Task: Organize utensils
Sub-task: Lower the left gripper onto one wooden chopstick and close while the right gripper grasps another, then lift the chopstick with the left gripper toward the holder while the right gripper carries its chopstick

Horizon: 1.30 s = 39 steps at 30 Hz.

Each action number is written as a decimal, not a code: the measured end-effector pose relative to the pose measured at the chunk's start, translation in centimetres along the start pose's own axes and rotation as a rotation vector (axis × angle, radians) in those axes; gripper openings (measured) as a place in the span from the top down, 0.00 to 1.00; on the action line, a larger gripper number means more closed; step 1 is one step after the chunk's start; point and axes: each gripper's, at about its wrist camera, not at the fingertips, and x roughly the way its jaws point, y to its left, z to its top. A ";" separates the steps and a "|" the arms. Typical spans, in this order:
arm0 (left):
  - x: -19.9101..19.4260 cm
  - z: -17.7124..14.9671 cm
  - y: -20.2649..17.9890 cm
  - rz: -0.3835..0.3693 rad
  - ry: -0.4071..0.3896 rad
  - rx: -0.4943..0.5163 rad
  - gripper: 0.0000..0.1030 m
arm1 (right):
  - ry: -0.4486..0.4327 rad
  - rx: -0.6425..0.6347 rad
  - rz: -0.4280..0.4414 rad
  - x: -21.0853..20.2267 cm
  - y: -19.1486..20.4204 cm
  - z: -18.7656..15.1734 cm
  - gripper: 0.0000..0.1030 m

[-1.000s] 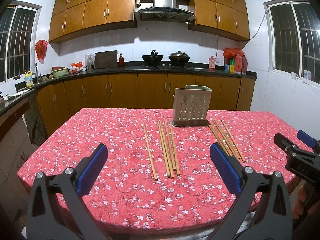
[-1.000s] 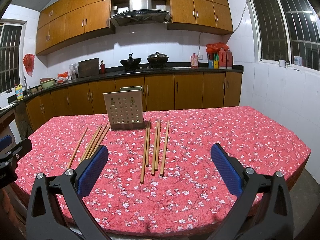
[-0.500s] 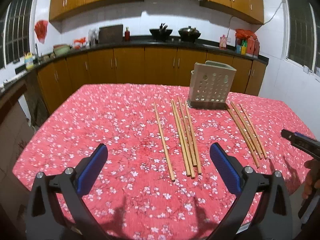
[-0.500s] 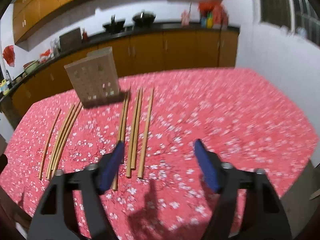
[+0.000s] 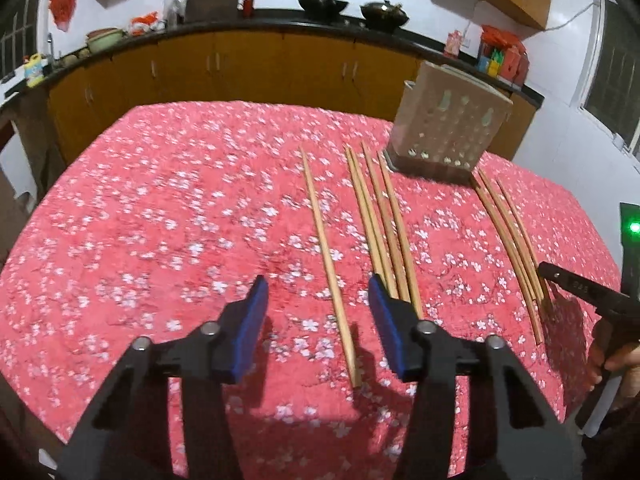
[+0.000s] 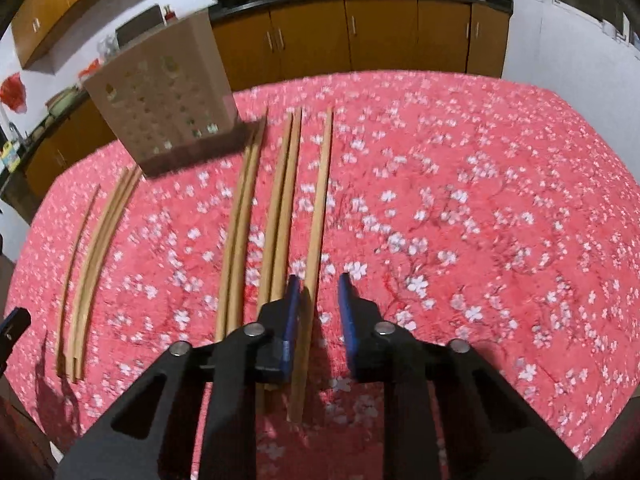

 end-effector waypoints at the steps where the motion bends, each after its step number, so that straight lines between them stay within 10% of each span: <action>1: 0.3 0.0 -0.2 -0.006 0.010 0.007 0.60 | -0.011 -0.004 -0.006 0.0 -0.1 -0.1 0.89; 14: 4.8 0.2 -1.4 -0.013 0.119 0.058 0.90 | -0.042 0.001 -0.039 0.0 -1.2 -0.1 0.92; 39: 6.3 1.9 0.3 -0.027 0.074 0.064 0.92 | -0.073 -0.009 -0.015 1.1 -1.9 0.9 0.92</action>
